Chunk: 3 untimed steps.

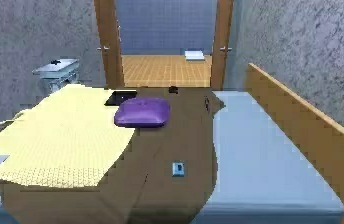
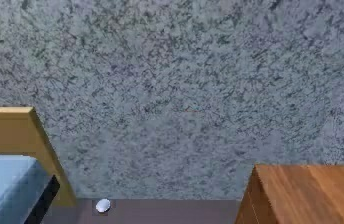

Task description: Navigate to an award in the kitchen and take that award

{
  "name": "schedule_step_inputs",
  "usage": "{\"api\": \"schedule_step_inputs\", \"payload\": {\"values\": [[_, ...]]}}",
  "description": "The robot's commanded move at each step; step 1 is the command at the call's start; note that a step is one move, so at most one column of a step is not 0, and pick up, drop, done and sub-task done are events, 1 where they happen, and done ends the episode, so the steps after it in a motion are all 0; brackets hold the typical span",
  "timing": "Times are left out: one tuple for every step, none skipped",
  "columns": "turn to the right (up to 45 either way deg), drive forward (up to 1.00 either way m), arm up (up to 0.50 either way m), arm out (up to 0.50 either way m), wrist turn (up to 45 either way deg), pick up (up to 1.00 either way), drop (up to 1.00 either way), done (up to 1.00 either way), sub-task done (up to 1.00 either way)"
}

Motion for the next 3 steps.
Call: {"api": "schedule_step_inputs", "payload": {"values": [[-45.0,0.0,0.0,0.0,0.0,0.0,0.0,0.0,0.0],[-33.0,0.0,0.0,0.0,0.0,0.0,0.0,0.0,0.0],[0.0,1.0,0.0,0.0,0.0,0.0,0.0,0.0,0.0]]}}
